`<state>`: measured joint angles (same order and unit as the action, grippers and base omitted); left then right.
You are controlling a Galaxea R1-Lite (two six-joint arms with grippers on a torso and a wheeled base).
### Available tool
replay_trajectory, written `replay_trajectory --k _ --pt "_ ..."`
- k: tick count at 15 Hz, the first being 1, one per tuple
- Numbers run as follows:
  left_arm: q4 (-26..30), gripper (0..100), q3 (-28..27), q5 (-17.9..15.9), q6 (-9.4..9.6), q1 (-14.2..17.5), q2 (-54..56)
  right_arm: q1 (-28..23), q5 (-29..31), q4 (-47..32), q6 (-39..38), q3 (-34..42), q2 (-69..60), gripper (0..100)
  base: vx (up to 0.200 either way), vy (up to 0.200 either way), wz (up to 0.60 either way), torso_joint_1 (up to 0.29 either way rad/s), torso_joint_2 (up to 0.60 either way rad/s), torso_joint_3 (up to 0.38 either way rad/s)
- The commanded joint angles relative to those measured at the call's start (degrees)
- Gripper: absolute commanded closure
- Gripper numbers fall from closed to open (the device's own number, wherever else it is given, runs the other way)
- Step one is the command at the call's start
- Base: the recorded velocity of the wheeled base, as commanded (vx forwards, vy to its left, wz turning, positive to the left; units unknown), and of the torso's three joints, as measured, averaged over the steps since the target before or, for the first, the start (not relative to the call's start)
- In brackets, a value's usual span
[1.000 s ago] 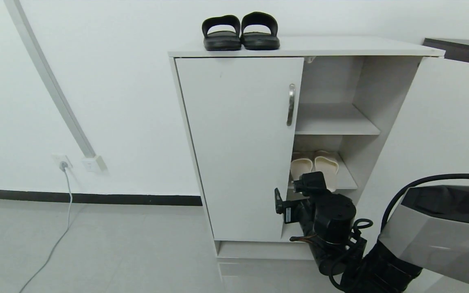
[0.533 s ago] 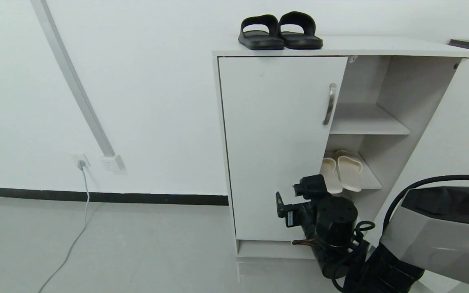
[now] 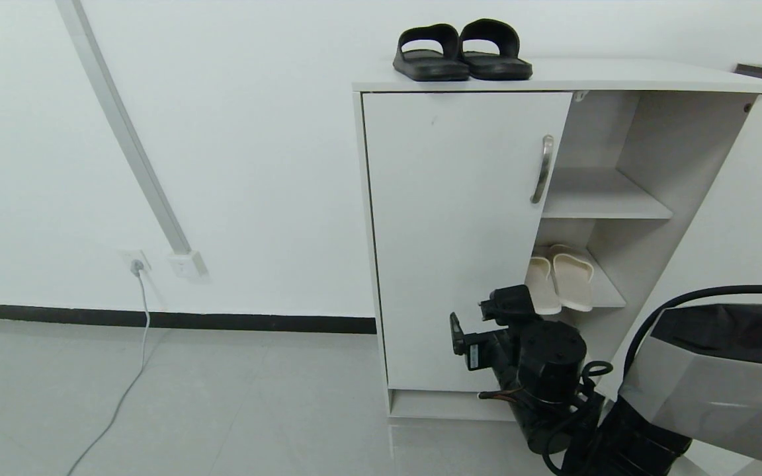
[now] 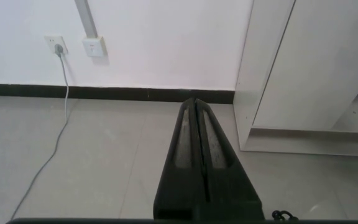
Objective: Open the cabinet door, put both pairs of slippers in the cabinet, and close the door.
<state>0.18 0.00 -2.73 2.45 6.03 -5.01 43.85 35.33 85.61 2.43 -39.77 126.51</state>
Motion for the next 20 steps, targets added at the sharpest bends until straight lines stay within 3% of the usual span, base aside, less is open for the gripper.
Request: replay_trajectory --k 1,6,20 --pt "-0.01 100 0.0 0.01 0.01 0.03 -0.09 -0.08 0.0 0.61 0.12 0.57 0.22 0 0.0 0.0 0.0 0.0 0.0 0.0" --pt "-0.01 100 0.0 0.01 0.01 0.03 -0.09 0.01 0.0 0.52 0.21 0.65 0.31 0 0.0 0.0 0.0 0.002 -0.03 -0.032" --pt "-0.01 100 0.0 0.01 0.01 0.03 -0.09 0.01 0.0 0.69 0.39 0.92 0.58 0 0.0 0.0 0.0 0.102 -0.43 -0.325"
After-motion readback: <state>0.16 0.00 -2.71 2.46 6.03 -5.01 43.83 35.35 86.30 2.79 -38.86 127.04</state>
